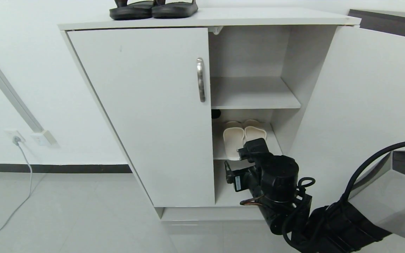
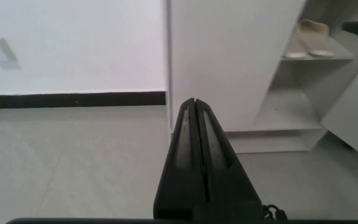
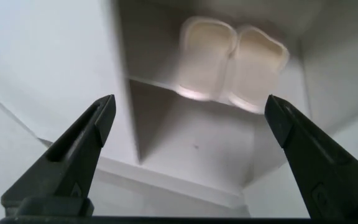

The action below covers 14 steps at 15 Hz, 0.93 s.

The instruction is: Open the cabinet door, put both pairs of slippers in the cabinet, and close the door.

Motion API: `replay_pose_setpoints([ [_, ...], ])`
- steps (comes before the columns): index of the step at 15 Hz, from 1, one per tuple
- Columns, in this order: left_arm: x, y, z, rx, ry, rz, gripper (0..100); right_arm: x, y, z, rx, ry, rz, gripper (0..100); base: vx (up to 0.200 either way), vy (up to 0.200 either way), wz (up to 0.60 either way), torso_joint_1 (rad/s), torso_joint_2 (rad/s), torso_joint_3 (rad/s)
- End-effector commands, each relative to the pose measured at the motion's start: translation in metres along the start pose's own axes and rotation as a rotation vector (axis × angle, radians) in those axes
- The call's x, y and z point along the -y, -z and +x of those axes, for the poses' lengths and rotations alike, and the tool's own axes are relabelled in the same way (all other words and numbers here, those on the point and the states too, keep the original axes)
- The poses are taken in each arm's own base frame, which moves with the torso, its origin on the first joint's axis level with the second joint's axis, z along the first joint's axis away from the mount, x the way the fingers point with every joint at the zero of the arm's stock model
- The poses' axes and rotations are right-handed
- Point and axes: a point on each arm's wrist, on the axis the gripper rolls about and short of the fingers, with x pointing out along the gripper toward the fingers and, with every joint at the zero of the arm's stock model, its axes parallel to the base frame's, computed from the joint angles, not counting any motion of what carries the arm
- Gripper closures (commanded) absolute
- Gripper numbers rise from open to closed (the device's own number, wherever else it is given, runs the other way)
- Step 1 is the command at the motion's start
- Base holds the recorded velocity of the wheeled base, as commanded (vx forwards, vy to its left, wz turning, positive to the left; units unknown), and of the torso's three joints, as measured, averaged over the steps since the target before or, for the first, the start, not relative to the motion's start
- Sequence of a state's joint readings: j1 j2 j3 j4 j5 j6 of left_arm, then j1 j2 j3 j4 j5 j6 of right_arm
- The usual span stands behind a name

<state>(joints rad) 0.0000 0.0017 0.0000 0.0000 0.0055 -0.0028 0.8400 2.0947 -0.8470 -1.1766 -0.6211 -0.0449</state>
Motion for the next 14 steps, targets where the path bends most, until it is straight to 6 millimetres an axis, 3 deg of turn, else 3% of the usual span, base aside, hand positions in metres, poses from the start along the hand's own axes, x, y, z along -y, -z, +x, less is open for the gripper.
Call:
replay_pose_setpoints([
  [1, 0.000, 0.000, 0.000, 0.000, -0.001, 0.000, 100, 0.000, 0.005, 0.000, -0.014, -0.001, -0.010, 0, 0.000, 0.200, 0.00, -0.002, 0.00, 0.007],
  [11, 0.000, 0.000, 0.000, -0.001, 0.001, 0.000, 100, -0.003, 0.004, -0.016, -0.014, -0.107, -0.016, 0, 0.000, 0.200, 0.00, 0.002, 0.00, 0.003],
  [14, 0.000, 0.000, 0.000, 0.002, 0.001, 0.000, 100, -0.002, 0.005, -0.019, -0.017, -0.113, -0.019, 0, 0.000, 0.000, 0.00, 0.000, 0.00, 0.000],
])
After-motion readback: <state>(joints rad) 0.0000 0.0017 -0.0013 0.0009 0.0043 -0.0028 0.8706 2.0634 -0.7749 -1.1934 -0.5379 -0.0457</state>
